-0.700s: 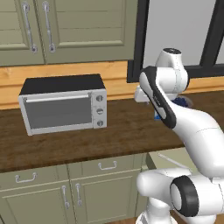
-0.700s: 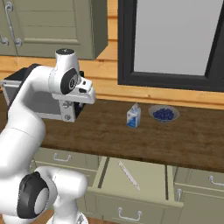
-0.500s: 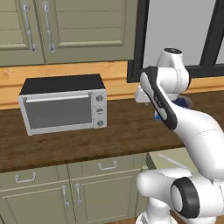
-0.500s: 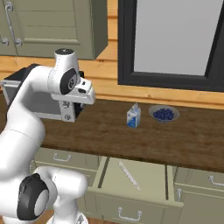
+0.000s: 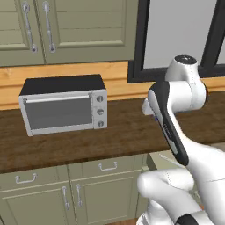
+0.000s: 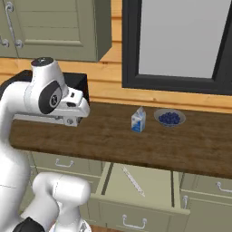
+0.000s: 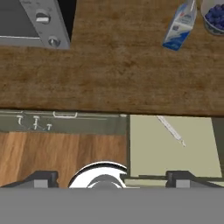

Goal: Pick the tongs from the drawer and place it on the counter.

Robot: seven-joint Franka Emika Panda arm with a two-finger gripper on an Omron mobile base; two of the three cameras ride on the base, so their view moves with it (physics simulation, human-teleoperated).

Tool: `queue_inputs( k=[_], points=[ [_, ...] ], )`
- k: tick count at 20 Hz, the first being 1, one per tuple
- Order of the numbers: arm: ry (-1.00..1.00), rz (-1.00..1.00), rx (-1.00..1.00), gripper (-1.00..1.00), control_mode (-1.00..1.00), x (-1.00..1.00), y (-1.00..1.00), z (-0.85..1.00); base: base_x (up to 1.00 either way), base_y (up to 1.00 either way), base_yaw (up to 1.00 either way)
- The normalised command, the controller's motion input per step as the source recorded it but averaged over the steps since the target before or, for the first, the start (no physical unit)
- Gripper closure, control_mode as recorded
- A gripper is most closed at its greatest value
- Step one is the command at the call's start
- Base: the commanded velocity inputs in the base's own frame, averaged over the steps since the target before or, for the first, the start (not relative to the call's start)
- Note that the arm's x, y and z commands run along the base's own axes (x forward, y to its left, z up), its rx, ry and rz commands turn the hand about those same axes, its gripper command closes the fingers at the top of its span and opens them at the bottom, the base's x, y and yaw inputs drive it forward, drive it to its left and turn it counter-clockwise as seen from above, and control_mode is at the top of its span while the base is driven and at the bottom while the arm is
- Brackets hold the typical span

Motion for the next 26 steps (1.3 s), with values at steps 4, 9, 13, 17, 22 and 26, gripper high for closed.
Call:
queue_inputs(
  k=[4,9,13,17,22,26],
  points=[
    [-0.14,0.0,0.0,-1.0,1.0,-0.34,0.01,0.0,-0.05,0.04,0.0],
    [0.0,0.0,0.0,-1.0,1.0,0.0,0.0,0.0,-0.01,0.67,-0.21],
    [0.0,0.0,0.0,-1.0,1.0,0.0,0.0,0.0,0.02,0.84,-0.58],
    [0.0,0.0,0.0,-1.0,1.0,0.0,0.0,0.0,0.16,0.13,-0.8],
    [0.0,0.0,0.0,-1.0,1.0,0.0,0.0,0.0,0.25,0.39,-0.8],
    [0.0,0.0,0.0,-1.0,1.0,0.0,0.0,0.0,0.12,0.88,-0.58]
  ],
)
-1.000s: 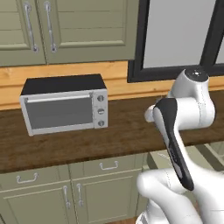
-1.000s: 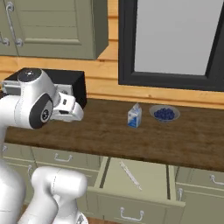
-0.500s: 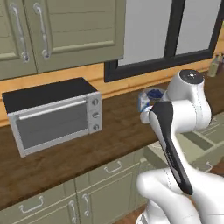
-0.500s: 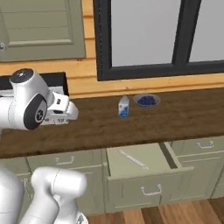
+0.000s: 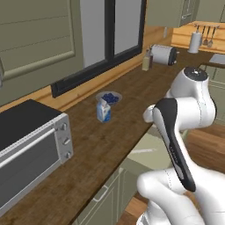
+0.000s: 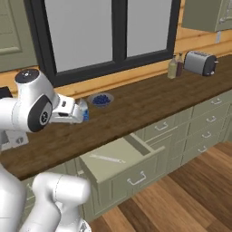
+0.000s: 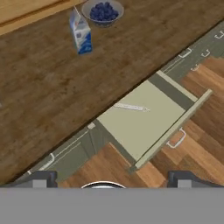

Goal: Pick the tongs from the drawer and place it on the counter.

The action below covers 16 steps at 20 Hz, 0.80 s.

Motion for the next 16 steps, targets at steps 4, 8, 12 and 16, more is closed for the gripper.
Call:
queue_inputs(
  k=[4,8,12,16],
  points=[
    [0.25,-0.25,0.11,-1.0,-1.0,0.0,-0.15,-0.52,0.0,0.0,0.0],
    [0.3,-0.1,0.03,-1.0,-1.0,0.32,-0.97,-0.94,0.0,0.0,0.0],
    [0.23,-0.1,0.04,-1.0,-1.0,0.46,-1.0,-0.94,0.0,0.0,0.0],
    [0.04,-0.1,0.0,-1.0,-1.0,0.5,-0.91,-0.92,0.0,0.0,0.0]
  ],
)
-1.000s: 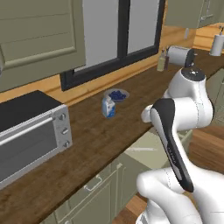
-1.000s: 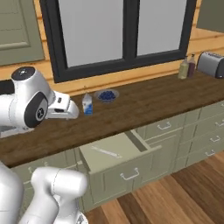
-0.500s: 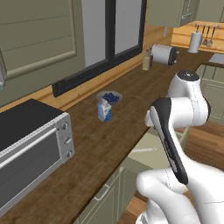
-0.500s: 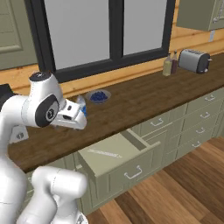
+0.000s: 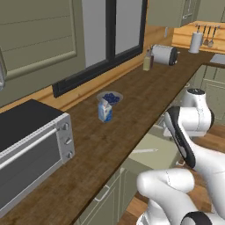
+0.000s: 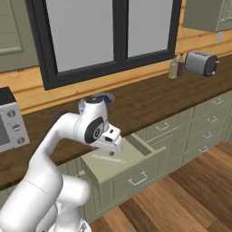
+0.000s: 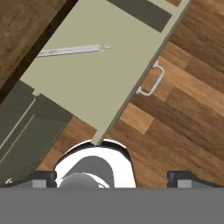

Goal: Pick the tongs from the drawer and place it on the counter.

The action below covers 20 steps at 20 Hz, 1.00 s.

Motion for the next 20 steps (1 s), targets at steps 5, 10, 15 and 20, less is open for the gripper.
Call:
queue_inputs(
  k=[5,10,15,20],
  points=[
    [0.0,-0.08,0.0,-1.0,-1.0,0.84,-0.65,-0.65,0.0,0.0,0.0],
    [0.03,-0.09,0.02,-1.0,-1.0,0.62,-0.68,-0.48,0.0,0.0,0.0],
    [0.05,-0.12,0.05,-1.0,-1.0,0.63,-0.47,-0.32,0.0,0.0,0.0],
    [0.04,-0.1,0.04,-1.0,-1.0,0.54,-0.08,-0.42,0.0,0.0,0.0]
  ],
)
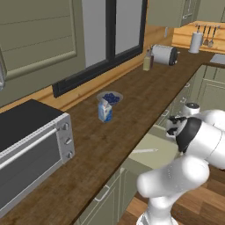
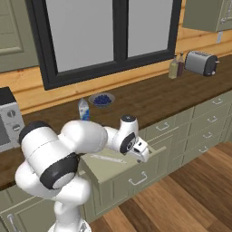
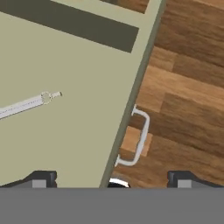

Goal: Pick the tongs from the drawer and place it on the counter.

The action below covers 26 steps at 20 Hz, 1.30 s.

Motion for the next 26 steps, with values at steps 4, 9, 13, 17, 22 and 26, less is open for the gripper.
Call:
queue_inputs(
  k=[4,9,13,17,22,26],
  points=[
    [0.07,-0.09,0.02,-1.0,-1.0,0.4,-0.05,-0.48,0.0,0.0,0.0],
    [0.11,-0.06,0.03,-1.0,-1.0,0.18,-0.13,-0.56,0.0,0.0,0.0],
    [0.08,-0.06,0.01,-1.0,-1.0,0.09,-0.13,-0.59,0.0,0.0,0.0],
    [0.15,-0.03,0.06,-1.0,-1.0,-0.5,-0.67,-0.47,0.0,0.0,0.0],
    [0.16,-0.06,0.19,-1.0,-1.0,-1.0,-1.0,-0.02,0.0,0.0,0.0],
    [0.07,-0.04,0.1,-1.0,-1.0,-0.92,-0.7,0.06,0.0,0.0,0.0]
  ],
)
